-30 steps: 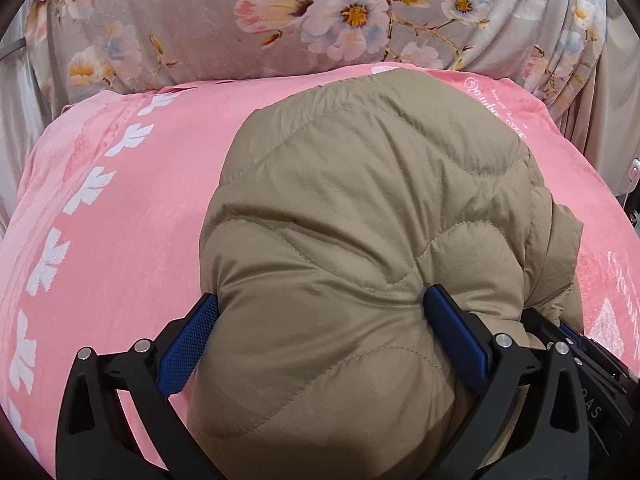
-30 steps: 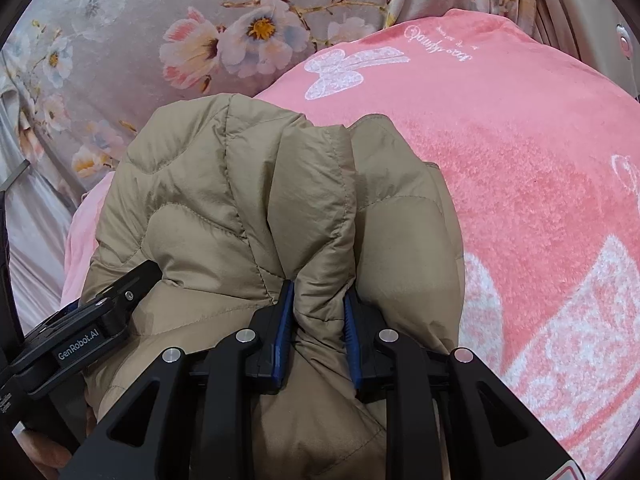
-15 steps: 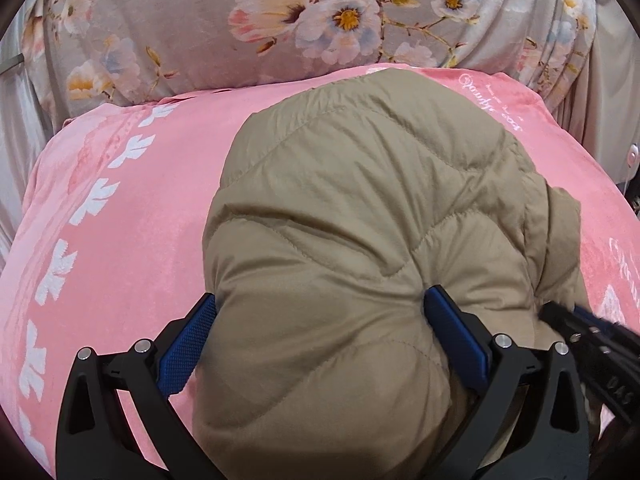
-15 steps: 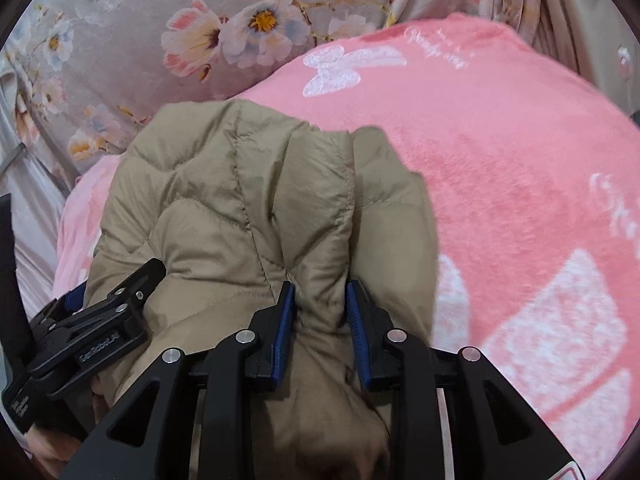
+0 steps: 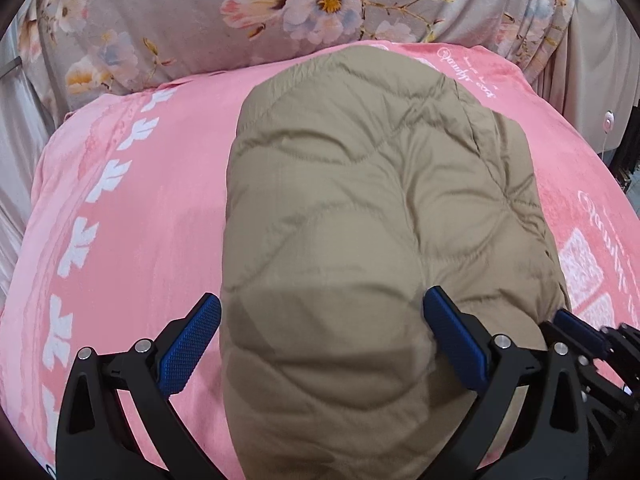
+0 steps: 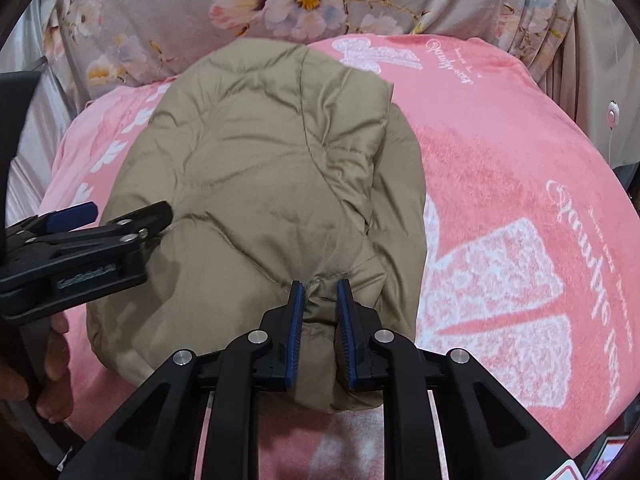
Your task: Fold large clothes
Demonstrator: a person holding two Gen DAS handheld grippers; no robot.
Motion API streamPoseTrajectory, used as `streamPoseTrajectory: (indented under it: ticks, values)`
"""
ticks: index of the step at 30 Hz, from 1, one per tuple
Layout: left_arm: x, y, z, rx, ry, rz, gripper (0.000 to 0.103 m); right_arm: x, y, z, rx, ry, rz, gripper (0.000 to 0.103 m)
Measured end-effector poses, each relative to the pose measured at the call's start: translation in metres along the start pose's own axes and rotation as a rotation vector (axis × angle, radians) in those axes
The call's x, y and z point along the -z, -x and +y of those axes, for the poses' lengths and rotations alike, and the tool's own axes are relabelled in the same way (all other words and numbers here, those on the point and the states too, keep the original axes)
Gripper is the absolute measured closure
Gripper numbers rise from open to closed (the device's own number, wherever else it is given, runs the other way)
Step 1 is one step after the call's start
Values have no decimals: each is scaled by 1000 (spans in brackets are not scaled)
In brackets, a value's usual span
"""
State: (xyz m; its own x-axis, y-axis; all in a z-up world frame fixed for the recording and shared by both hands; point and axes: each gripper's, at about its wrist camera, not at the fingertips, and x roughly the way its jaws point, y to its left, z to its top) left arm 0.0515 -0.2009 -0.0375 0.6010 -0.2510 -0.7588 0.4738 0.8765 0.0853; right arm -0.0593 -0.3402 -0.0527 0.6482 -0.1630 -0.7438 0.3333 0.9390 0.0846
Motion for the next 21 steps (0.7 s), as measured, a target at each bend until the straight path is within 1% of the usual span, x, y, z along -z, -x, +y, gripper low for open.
streamPoseTrajectory:
  ticks: [3,6,13,21]
  values:
    - [9,1,2,18,5,21,5,4,-6,4,14,10,15,87]
    - [18,-2,2,20,4,23,5,7,-11,6,21,15,22,87]
    - [25,-7,-7,-28,-32,-5,5,13,-19,9,25,4,19,86]
    - [28,-10,-10,-52,-40,-20,5,17,-24,9,23,0,8,86]
